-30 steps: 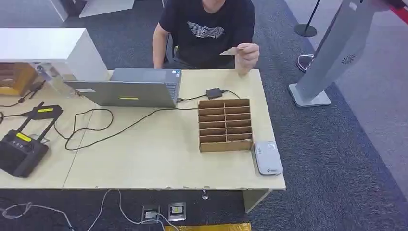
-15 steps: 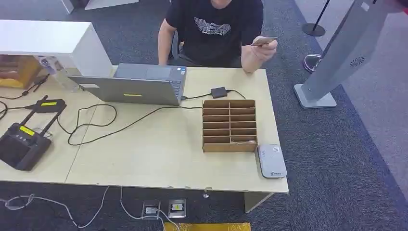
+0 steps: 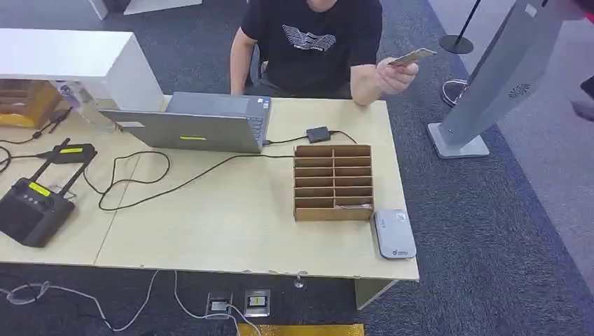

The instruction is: Pass the card to the sensor for recognition and then transmit it.

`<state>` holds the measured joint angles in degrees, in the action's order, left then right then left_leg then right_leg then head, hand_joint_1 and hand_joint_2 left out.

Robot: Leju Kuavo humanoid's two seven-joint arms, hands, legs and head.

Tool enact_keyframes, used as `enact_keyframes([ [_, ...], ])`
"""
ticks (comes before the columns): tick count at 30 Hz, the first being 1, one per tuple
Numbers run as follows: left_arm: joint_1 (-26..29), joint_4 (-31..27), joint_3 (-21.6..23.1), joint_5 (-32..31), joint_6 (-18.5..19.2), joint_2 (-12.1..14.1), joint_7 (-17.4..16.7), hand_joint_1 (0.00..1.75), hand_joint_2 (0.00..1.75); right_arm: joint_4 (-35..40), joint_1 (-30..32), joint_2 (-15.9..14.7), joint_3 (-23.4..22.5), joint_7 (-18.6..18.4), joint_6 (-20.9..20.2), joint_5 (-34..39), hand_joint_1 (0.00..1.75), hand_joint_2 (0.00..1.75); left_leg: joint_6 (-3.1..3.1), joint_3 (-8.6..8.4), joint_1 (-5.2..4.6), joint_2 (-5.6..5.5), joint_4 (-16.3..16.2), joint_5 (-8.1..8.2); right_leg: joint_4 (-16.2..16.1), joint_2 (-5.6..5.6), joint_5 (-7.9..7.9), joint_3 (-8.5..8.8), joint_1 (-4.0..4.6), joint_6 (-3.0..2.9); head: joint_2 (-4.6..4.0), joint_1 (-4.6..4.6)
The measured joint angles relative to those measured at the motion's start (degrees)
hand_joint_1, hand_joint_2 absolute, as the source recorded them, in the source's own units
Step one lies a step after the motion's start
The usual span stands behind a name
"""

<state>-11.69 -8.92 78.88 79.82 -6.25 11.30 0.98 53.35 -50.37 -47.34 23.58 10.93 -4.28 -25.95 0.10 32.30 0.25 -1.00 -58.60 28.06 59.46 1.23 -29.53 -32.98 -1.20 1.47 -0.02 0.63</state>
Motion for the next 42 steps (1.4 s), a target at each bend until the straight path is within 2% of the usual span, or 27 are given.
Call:
enact_keyframes([
  [6,0.02,0.00,0.00,-0.17,0.00,0.24,-0.04,0.00,0.00,3.83,2.08,1.29,2.36,-1.60,-0.94,0.92,0.00,1.75,-0.02,0.02,-0.01,0.03,0.00,0.01,0.00,-0.04,-0.01,-0.02,0.00,0.00,0.00,0.02],
  [17,0.02,0.00,0.00,-0.74,0.20,0.44,-0.04,0.00,0.00,7.10,5.51,4.11,5.90,-1.68,-0.96,0.46,0.00,1.75,-0.03,0.00,0.00,0.05,0.00,0.02,-0.01,-0.06,0.00,-0.01,0.00,0.00,0.00,0.02],
  [22,-0.01,0.00,0.00,-1.16,-0.24,0.44,-0.04,0.00,0.00,9.25,8.09,5.77,8.37,-1.71,2.14,-2.71,0.00,1.75,-0.03,0.00,0.02,0.06,0.00,0.02,-0.01,-0.07,0.00,-0.02,0.02,-0.01,0.00,0.02],
  [26,0.02,-0.09,0.00,-1.33,-0.70,0.44,-0.50,0.00,0.00,11.77,9.40,6.60,10.15,-3.85,1.81,-1.61,0.00,1.75,-0.03,-0.01,0.01,0.08,0.00,0.02,-0.01,-0.09,0.00,-0.05,0.01,-0.01,0.00,0.00],
  [30,0.08,-0.13,0.00,-1.44,-0.44,0.63,-1.09,0.00,0.00,16.68,9.93,5.89,11.52,-9.09,-1.18,2.24,0.00,1.75,-0.03,-0.01,0.00,0.08,-0.01,0.02,-0.01,-0.09,0.00,-0.07,0.01,-0.01,0.00,0.00],
  [33,0.12,-0.15,0.00,-1.59,-0.48,0.81,-1.09,0.00,0.00,20.65,10.33,4.76,12.33,-11.19,-2.12,3.89,0.00,1.75,-0.03,-0.01,0.00,0.11,-0.01,0.02,-0.01,-0.13,0.00,-0.07,0.00,-0.01,0.00,0.00],
  [42,0.12,-0.28,-0.02,-1.71,-0.92,0.94,-1.09,0.00,0.00,28.00,10.80,2.58,13.99,-12.39,-2.73,4.64,0.00,1.75,-0.03,-0.04,0.00,0.17,0.00,0.02,-0.01,-0.21,0.00,-0.07,0.00,-0.01,0.00,0.00],
])
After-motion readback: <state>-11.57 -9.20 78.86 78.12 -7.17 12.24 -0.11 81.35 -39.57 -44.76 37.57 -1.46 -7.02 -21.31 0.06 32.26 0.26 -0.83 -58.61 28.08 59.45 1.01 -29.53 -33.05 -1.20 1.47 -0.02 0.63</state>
